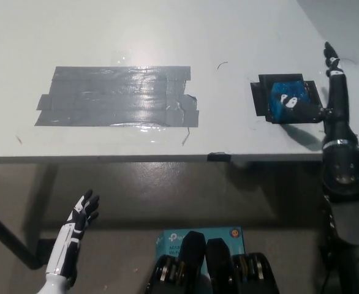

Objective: A rubick's cube is kept in the black marked spot on the table and the robot uses its right arm to pick it up and hands it to a person

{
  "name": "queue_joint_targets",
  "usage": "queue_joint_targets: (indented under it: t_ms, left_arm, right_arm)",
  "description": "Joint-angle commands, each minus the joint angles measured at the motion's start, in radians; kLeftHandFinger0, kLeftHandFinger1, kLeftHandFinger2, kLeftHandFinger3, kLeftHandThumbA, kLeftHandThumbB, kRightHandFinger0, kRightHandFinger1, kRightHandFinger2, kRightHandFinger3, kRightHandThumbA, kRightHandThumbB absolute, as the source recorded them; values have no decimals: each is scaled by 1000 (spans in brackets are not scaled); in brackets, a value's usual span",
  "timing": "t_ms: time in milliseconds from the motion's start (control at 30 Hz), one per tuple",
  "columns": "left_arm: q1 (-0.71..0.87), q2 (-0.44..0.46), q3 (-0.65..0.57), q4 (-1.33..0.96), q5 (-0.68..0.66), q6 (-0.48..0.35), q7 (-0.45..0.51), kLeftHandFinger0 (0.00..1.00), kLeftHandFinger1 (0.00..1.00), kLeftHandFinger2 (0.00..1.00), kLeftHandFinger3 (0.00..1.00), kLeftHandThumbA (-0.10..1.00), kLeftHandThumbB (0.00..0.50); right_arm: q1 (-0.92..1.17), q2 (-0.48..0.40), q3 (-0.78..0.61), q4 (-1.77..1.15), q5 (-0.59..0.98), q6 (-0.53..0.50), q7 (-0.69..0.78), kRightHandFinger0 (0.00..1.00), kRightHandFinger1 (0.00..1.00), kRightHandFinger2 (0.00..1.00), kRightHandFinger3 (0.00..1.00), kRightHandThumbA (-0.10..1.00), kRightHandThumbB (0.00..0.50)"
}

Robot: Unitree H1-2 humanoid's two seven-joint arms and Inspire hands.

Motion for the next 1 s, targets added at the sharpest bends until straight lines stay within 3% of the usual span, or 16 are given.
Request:
queue_joint_targets:
  t_ms: [0, 100, 200, 267, 333, 433, 600, 700, 967]
  left_arm:
    - [-16, 15, 3, -35, 3, 2, -7, 1000, 1000, 1000, 1000, 1000, 274]
    - [-18, 15, 2, -40, 6, 11, -8, 1000, 1000, 1000, 1000, 1000, 283]
    - [-27, 17, 0, -31, 10, -3, -8, 1000, 1000, 1000, 1000, 1000, 280]
    - [-29, 18, 0, -31, 12, -1, -7, 1000, 1000, 1000, 1000, 1000, 286]
    - [-29, 18, -1, -34, 9, 7, -12, 1000, 1000, 1000, 1000, 1000, 292]
    - [-29, 21, -4, -36, 6, 10, -18, 1000, 1000, 1000, 1000, 1000, 284]
    - [-29, 22, -1, -42, -8, 22, -25, 1000, 1000, 1000, 1000, 1000, 286]
    - [-29, 22, 0, -46, -8, 35, -27, 1000, 1000, 1000, 1000, 1000, 307]
    - [-31, 22, -2, -45, -3, 36, -26, 1000, 1000, 1000, 1000, 1000, 296]
  right_arm:
    - [-105, 14, -22, 73, 59, 18, -33, 1000, 1000, 1000, 1000, 1000, 414]
    - [-114, 13, -27, 93, 80, 21, -20, 1000, 1000, 1000, 1000, 1000, 415]
    - [-125, 11, -26, 132, 89, 5, -20, 1000, 1000, 1000, 1000, 1000, 447]
    - [-129, 12, -23, 155, 87, -9, -26, 1000, 1000, 1000, 1000, 959, 427]
    - [-135, 10, -17, 192, 84, -23, -39, 1000, 1000, 1000, 1000, 937, 438]
    - [-146, -1, -6, 263, 62, -39, -75, 1000, 1000, 1000, 1000, 939, 442]
    - [-157, -11, -5, 308, 71, -46, -90, 1000, 1000, 1000, 1000, 920, 405]
    - [-155, -13, -2, 299, 72, -36, -96, 1000, 1000, 1000, 1000, 938, 406]
    - [-142, -6, -5, 277, 93, -53, -87, 1000, 1000, 1000, 1000, 917, 401]
